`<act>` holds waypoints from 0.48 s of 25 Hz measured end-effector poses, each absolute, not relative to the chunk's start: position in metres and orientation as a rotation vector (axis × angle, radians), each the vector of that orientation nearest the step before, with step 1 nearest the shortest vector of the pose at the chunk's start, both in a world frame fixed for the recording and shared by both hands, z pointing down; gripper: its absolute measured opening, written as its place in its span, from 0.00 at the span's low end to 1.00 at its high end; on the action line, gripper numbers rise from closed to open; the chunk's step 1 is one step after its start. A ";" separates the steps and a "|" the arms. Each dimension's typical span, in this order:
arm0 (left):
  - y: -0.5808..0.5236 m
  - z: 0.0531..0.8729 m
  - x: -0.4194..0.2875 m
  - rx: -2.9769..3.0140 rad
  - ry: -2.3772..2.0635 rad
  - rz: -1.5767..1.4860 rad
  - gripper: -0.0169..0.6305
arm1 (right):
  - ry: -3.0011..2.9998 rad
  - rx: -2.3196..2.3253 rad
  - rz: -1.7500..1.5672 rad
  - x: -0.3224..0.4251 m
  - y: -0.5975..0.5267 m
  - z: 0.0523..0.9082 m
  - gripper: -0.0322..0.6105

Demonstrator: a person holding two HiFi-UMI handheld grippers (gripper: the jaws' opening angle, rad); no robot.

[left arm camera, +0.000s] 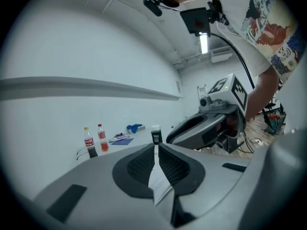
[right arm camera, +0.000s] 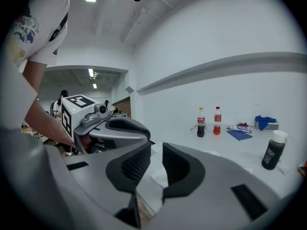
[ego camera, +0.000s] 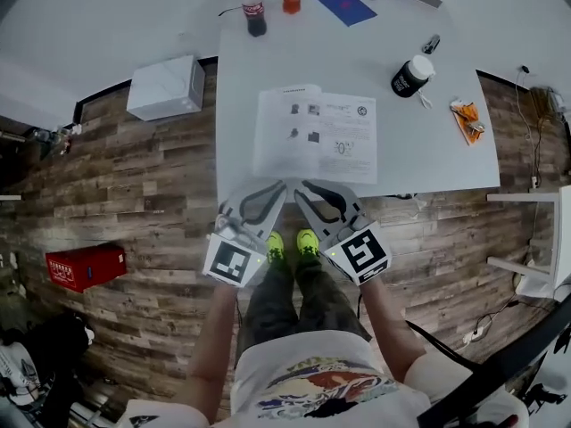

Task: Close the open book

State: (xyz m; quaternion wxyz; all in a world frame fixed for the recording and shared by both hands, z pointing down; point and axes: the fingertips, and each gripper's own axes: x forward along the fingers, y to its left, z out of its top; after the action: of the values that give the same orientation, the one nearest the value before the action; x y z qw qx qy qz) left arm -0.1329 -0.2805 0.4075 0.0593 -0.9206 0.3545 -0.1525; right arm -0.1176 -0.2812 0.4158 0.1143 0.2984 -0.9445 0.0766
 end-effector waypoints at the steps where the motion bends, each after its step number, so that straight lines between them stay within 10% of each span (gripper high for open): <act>1: -0.282 0.420 -0.134 -2.795 1.056 -0.496 0.03 | -2.754 0.879 0.220 -0.120 -0.284 0.424 0.16; 12: -0.305 0.509 -0.150 -2.838 1.038 -0.540 0.03 | -2.492 0.960 0.059 -0.128 -0.316 0.523 0.37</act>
State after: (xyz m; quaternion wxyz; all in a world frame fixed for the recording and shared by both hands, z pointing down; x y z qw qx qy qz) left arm -0.1503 -0.3053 0.5087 0.0359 -0.9240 0.3378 -0.1758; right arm -0.1285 -0.3158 0.5229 0.2331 0.3493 -0.9073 0.0215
